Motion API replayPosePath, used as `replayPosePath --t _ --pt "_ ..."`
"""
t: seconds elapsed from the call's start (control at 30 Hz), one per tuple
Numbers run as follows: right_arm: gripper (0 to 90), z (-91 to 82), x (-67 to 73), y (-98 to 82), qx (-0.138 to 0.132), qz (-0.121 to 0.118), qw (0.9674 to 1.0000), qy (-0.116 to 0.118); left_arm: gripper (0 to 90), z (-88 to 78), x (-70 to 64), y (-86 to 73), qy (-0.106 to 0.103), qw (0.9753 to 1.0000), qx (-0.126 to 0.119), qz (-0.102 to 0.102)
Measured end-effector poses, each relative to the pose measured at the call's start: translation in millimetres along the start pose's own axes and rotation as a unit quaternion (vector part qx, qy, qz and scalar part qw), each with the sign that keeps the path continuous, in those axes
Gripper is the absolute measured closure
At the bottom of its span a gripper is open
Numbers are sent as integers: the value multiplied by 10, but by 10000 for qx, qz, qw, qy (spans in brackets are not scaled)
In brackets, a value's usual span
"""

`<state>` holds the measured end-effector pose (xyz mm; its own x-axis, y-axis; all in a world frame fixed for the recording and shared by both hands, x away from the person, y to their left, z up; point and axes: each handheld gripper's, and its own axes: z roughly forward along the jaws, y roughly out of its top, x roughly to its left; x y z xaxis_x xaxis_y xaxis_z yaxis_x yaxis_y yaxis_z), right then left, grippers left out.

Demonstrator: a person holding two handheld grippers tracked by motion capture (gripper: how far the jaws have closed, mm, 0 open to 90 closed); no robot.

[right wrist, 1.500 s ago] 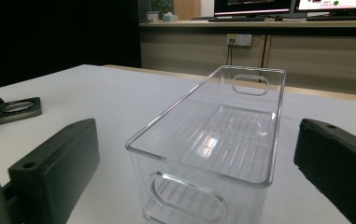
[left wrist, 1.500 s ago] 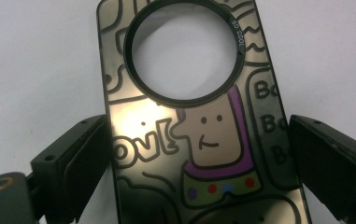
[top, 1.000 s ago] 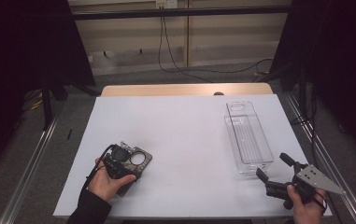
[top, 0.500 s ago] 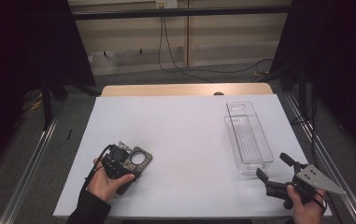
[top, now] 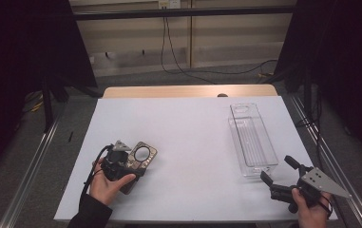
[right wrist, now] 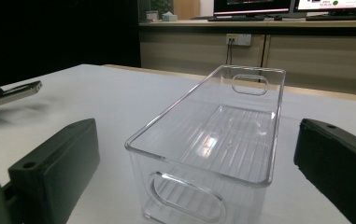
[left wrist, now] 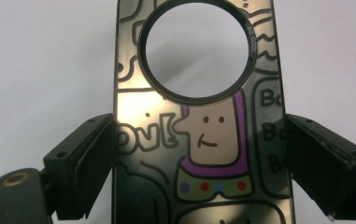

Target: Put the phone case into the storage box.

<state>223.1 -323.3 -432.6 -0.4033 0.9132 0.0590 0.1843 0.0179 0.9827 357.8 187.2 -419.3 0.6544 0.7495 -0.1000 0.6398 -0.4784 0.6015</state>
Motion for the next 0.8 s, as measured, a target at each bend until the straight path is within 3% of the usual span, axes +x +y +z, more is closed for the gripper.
replayPosePath --t 0.13,0.3,0.43,0.8 --pt "0 -1 1 1 -3 1 10000 0 123 -54 5 0 -28 9992 -384 -72" --pt "0 0 5 2 6 -3 10000 12 122 -110 -10 -1 -54 9973 -731 35" --pt "0 0 6 2 -3 -5 10000 19 123 -162 -36 -4 -112 9935 -1123 161" --pt "0 -2 2 6 -23 4 10000 9 123 -219 -107 -14 -133 9838 -1718 491"
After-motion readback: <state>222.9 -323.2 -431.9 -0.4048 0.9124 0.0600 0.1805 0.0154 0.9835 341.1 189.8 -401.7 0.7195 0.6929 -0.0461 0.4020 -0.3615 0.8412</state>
